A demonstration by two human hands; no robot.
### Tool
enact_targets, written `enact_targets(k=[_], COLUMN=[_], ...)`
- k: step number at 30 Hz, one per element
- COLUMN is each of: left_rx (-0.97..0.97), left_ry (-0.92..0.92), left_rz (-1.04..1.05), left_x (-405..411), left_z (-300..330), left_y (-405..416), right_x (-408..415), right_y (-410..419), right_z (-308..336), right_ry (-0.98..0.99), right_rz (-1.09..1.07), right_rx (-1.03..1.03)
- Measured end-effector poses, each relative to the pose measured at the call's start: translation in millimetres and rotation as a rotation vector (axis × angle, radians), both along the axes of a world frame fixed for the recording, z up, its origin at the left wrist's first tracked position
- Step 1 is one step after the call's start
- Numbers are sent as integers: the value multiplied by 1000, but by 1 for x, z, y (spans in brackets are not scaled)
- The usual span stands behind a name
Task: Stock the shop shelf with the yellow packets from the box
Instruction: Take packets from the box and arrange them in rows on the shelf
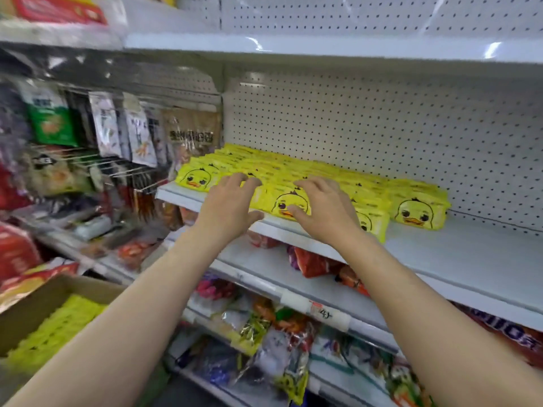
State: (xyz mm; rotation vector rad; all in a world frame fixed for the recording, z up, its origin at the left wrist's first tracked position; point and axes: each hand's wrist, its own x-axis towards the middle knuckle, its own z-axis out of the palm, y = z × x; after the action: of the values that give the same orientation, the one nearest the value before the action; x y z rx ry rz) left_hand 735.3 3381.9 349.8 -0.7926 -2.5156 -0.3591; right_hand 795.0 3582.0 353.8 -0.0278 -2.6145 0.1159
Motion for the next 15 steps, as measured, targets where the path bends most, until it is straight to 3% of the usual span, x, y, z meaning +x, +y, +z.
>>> enact_targets(k=[8, 15], left_rx=[-9, 42], left_ry=[15, 57], left_rz=[218, 312], left_x=[-9, -75], left_z=[-19, -45], left_y=[-135, -269], right_x=[-53, -138], right_y=[-136, -276], right_z=[-16, -42], right_ry=[-58, -78], right_rz=[229, 356], right_rx=[-9, -36])
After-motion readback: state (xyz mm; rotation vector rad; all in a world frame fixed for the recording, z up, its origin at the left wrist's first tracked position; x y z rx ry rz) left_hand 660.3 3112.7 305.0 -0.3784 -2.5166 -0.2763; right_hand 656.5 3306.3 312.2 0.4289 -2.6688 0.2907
